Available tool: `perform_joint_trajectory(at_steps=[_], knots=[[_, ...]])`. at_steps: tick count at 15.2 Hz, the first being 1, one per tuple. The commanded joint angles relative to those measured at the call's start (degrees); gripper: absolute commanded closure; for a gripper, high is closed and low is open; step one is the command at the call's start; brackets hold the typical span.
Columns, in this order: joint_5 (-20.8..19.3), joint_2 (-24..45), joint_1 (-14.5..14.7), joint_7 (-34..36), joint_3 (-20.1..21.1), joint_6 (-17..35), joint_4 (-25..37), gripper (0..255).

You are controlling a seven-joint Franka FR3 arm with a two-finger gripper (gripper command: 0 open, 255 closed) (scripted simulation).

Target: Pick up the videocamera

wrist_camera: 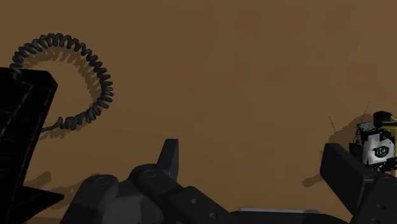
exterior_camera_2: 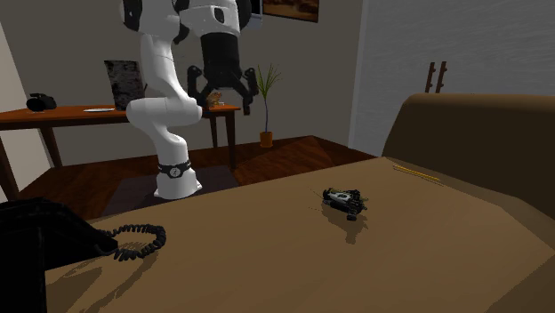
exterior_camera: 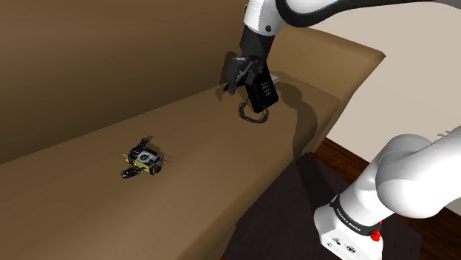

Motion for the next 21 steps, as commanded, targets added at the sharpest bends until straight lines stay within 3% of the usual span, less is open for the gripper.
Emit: perform_joint_trajectory(at_steps=[1,10,21], knots=[[0.19,3.18,0.82,0.95,1.58,2.21,0.51,0],[-1.94,19.24,3.82,4.73,7.22,9.07,7.19,0],[-9.01,40.54,10.03,10.3,10.87,12.91,20.69,0]])
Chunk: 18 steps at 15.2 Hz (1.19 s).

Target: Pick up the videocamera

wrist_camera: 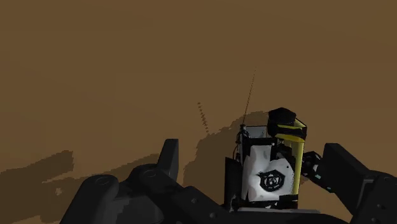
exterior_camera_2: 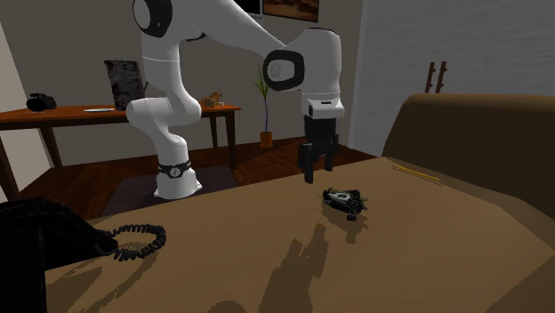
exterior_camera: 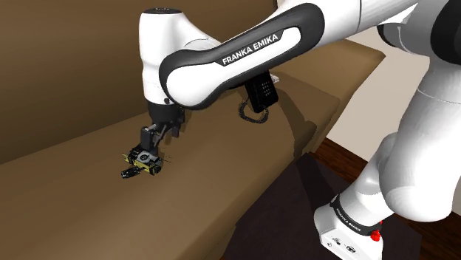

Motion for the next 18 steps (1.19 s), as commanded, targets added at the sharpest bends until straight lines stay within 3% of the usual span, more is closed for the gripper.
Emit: perform_joint_trajectory(at_steps=[1,3,12,13,18], knots=[[-1.46,4.16,1.54,0.93,0.25,0.3,3.09,0],[-2.29,6.7,2.62,1.39,0.31,0.31,5.15,0],[-3.84,10.01,3.27,2.16,-0.56,4.96,3.63,0],[-3.85,10.03,3.28,2.17,-0.56,4.96,3.65,255],[-3.83,10.01,3.26,2.14,-0.56,4.94,3.64,255]])
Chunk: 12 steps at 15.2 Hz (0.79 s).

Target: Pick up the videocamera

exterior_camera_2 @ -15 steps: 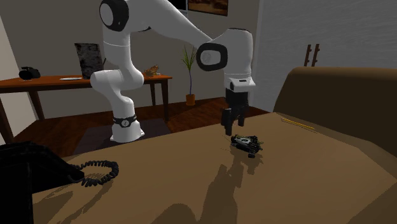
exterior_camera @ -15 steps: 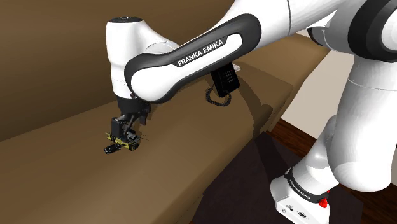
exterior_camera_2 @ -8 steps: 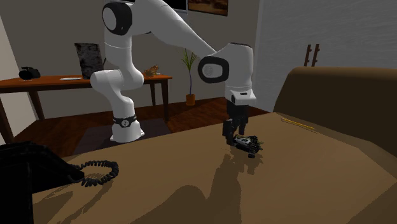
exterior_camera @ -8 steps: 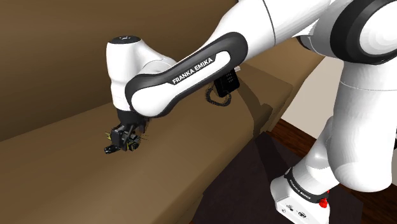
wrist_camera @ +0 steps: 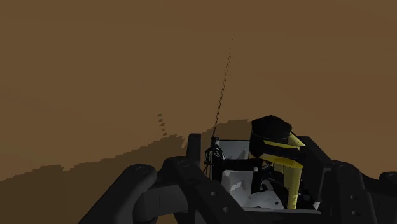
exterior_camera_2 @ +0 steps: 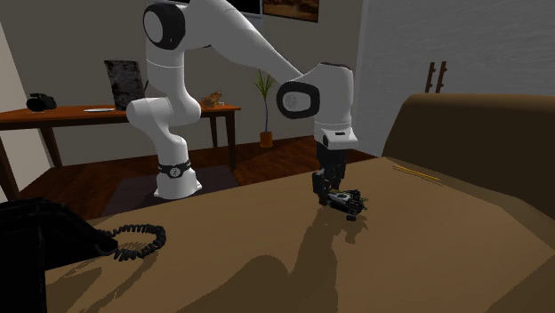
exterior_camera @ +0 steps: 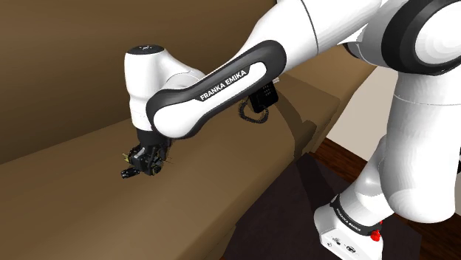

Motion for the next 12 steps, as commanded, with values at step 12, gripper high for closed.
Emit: perform_joint_trajectory(at_steps=[12], knots=[[1.62,-3.46,-0.66,-0.78,0.89,-4.87,1.62,255]])
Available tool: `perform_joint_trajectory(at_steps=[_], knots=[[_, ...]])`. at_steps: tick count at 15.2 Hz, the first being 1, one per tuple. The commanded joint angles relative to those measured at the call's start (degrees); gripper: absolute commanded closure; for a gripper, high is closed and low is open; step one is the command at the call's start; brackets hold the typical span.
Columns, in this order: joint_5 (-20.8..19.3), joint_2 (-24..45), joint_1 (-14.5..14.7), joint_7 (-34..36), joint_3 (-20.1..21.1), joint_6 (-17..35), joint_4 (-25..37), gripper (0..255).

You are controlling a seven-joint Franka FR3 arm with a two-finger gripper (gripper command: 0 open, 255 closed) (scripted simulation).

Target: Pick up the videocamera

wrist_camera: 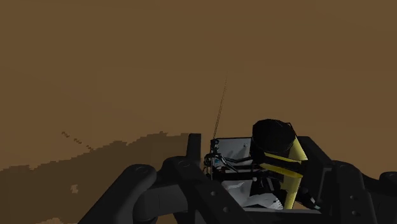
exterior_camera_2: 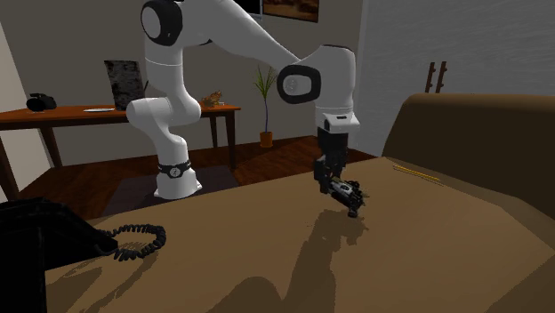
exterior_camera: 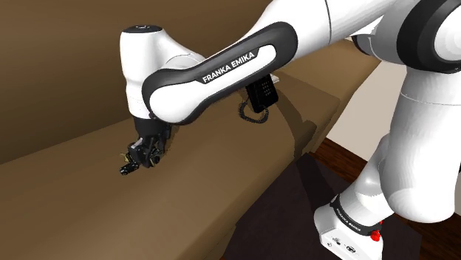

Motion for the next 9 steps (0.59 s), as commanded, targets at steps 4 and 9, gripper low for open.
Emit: perform_joint_trajectory(at_steps=[4,9], knots=[[0.97,-2.08,-0.37,-0.48,0.47,-3.22,1.28,255],[1.5,-3.18,-0.55,-0.73,0.7,-5.28,2.32,255]])
